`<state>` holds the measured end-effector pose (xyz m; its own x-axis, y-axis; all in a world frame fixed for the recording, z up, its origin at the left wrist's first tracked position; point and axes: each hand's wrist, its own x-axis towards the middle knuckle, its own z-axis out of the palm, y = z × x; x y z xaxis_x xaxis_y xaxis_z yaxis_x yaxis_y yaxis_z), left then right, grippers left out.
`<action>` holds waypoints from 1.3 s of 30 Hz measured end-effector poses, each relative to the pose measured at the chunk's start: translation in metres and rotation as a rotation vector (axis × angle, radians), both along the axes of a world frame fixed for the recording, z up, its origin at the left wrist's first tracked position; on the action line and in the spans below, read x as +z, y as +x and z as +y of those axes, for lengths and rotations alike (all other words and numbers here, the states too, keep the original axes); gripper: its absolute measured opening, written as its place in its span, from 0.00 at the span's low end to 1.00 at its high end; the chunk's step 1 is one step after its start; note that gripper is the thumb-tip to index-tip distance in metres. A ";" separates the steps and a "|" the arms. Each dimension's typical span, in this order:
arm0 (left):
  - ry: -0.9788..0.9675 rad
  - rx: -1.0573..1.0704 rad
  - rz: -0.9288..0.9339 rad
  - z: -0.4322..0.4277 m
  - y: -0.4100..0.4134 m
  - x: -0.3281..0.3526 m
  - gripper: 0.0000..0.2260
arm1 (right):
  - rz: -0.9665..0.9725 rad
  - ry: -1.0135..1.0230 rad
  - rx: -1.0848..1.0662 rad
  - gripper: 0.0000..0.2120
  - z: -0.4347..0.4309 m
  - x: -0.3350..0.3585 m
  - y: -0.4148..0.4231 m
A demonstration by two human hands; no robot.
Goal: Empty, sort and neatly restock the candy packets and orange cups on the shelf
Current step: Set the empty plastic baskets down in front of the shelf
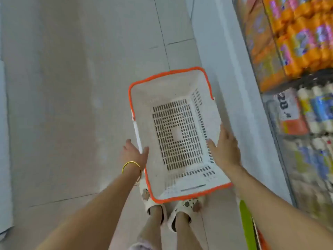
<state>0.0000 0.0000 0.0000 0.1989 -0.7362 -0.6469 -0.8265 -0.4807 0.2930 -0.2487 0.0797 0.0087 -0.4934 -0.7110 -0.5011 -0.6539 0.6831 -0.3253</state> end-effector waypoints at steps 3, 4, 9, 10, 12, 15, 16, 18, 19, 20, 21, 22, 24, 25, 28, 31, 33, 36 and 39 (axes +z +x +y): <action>-0.018 0.181 0.106 -0.007 -0.003 -0.063 0.35 | 0.116 0.091 0.032 0.34 -0.012 -0.058 -0.019; 0.002 0.222 0.142 -0.010 -0.003 -0.081 0.34 | 0.097 0.123 0.013 0.33 -0.017 -0.070 -0.026; -0.044 0.314 0.048 -0.019 -0.008 -0.128 0.22 | 0.018 0.127 -0.196 0.25 -0.035 -0.119 -0.055; -0.054 0.323 0.011 -0.022 -0.007 -0.130 0.20 | 0.016 0.135 -0.208 0.24 -0.036 -0.124 -0.059; -0.075 0.333 -0.027 -0.028 -0.006 -0.127 0.16 | 0.055 0.163 -0.211 0.23 -0.037 -0.123 -0.058; -0.097 0.322 -0.057 -0.038 0.003 -0.103 0.14 | 0.109 0.164 -0.189 0.22 -0.041 -0.098 -0.047; -0.107 0.321 -0.056 -0.044 0.008 -0.090 0.14 | 0.110 0.167 -0.192 0.21 -0.046 -0.086 -0.043; -0.104 0.328 -0.030 -0.059 0.019 -0.057 0.13 | 0.099 0.164 -0.190 0.21 -0.060 -0.053 -0.035; -0.104 0.332 -0.021 -0.070 0.024 -0.035 0.13 | 0.098 0.158 -0.185 0.21 -0.071 -0.035 -0.032; -0.107 0.332 -0.020 -0.081 0.030 -0.012 0.14 | 0.096 0.159 -0.176 0.22 -0.084 -0.014 -0.028; -0.105 0.343 -0.010 -0.094 0.035 0.014 0.13 | 0.095 0.160 -0.160 0.22 -0.099 0.009 -0.025; -0.105 0.354 0.001 -0.108 0.040 0.040 0.13 | 0.090 0.160 -0.145 0.21 -0.115 0.033 -0.022; -0.102 0.357 0.029 -0.140 0.050 0.092 0.10 | 0.060 0.138 -0.114 0.21 -0.150 0.081 -0.017; -0.090 0.345 0.034 -0.159 0.053 0.119 0.09 | 0.033 0.123 -0.090 0.21 -0.169 0.103 -0.017; -0.053 0.277 0.030 -0.222 0.061 0.185 0.06 | -0.087 0.095 -0.041 0.22 -0.231 0.158 -0.019; -0.001 0.131 0.003 -0.295 0.056 0.243 0.12 | -0.138 0.052 -0.088 0.22 -0.293 0.205 -0.024; -0.013 0.063 -0.003 -0.345 0.048 0.272 0.16 | -0.148 0.026 -0.100 0.22 -0.339 0.234 -0.030; -0.063 0.105 0.045 -0.416 0.037 0.299 0.18 | -0.126 0.004 -0.105 0.21 -0.409 0.274 -0.041; -0.104 0.139 0.108 -0.486 0.026 0.320 0.17 | -0.065 -0.030 -0.107 0.21 -0.483 0.305 -0.052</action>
